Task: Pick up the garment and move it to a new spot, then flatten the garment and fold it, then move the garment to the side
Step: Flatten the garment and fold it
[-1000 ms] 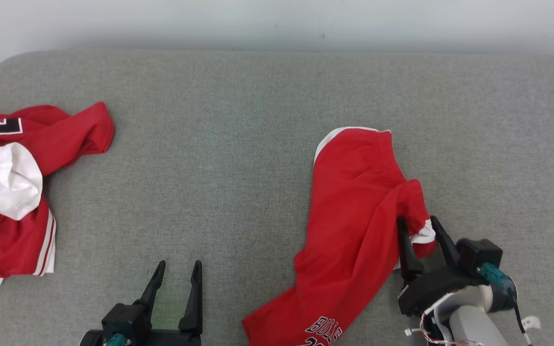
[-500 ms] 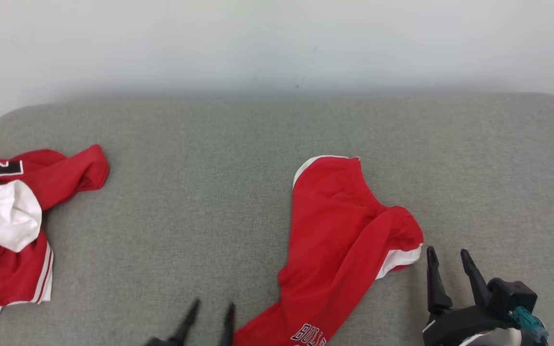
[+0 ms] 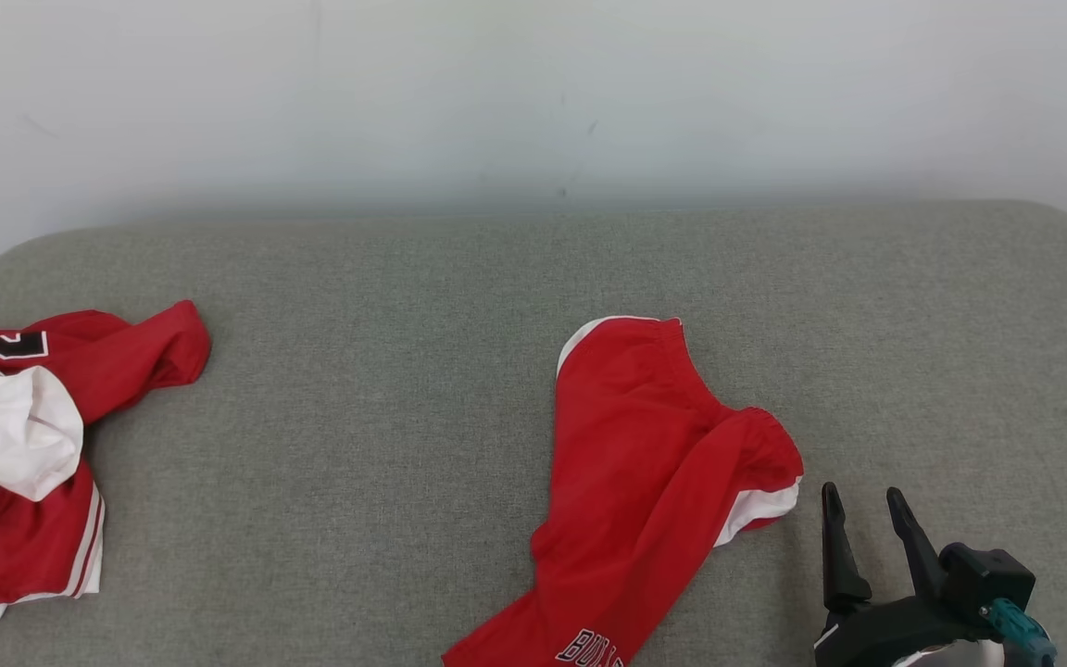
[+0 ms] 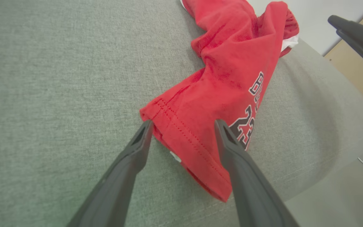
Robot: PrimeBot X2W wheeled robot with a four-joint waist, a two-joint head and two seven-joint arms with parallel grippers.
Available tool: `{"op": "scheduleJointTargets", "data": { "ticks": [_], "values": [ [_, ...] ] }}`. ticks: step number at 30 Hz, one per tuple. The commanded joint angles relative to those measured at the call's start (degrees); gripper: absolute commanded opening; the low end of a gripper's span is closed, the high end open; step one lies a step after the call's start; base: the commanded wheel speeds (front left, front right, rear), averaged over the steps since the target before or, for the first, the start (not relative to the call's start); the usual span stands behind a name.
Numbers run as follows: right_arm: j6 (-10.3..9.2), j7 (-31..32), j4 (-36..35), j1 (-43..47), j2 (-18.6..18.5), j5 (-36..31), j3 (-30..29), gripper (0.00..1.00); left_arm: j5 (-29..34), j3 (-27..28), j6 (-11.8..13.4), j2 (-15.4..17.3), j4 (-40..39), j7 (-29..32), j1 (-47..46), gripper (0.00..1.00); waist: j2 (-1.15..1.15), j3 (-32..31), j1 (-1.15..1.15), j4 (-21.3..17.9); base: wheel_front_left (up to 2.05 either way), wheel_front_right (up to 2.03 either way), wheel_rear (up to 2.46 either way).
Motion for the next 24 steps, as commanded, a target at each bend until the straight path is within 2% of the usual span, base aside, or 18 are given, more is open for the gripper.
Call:
{"op": "scheduleJointTargets", "data": {
  "ticks": [1,17,18,20,24],
  "values": [
    [-0.13,-0.01,-0.06,0.74,0.13,0.20,-0.04,1.00,-0.84,-0.60,0.10,0.49,0.28,-0.18,0.85,1.00,0.00,-0.20,0.01,0.18,0.00,0.00,0.00],
    [-0.13,-0.01,-0.82,-0.41,0.13,-0.13,0.59,1.00,-10.73,-8.65,0.09,1.52,5.15,-0.17,-3.93,1.00,0.00,1.14,0.01,-0.08,0.00,0.00,0.00],
    [-0.13,-0.01,-0.87,-0.41,0.14,-0.19,0.56,1.00,-10.97,-8.97,0.09,1.69,4.82,-0.17,-4.21,0.81,0.00,1.32,0.01,-0.20,0.00,0.00,0.00],
    [-0.13,-0.01,-1.03,-0.56,0.14,-0.22,0.49,1.00,-10.54,-8.94,0.09,2.18,3.23,-0.18,-5.03,0.00,0.00,1.66,0.01,-0.33,0.00,0.00,0.00],
    [-0.13,-0.01,-1.14,-0.63,0.14,0.03,0.09,1.00,-7.93,-6.26,0.09,2.54,-2.52,-0.17,-5.10,0.00,0.00,2.14,0.01,-0.33,0.00,0.00,0.00]
  ]
}}
